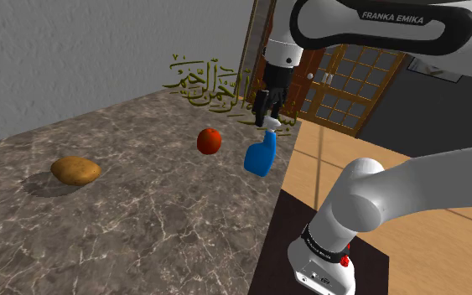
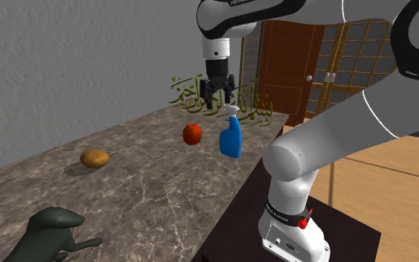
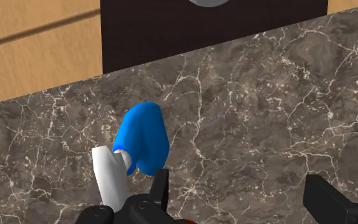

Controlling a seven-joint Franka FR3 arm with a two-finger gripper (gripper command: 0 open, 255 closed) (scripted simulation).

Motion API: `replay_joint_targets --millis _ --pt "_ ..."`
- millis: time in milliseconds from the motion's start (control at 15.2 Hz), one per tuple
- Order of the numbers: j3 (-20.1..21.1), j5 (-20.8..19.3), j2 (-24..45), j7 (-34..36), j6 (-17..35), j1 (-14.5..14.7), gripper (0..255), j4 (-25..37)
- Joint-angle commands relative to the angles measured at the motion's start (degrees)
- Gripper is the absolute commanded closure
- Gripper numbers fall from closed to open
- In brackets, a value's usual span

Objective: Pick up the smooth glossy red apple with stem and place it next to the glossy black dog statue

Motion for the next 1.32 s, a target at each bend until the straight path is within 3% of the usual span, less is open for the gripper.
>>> replay_joint_targets --millis 0,660,1254 --pt "0.0 0.0 0.0 0.0 0.0 0.0 0 0.0" --pt "-5.8 0.7 21.8 -8.4 13.7 -0.3 0 8.2" --pt "-9.0 5.4 42.6 -16.9 19.6 -0.3 0 22.5"
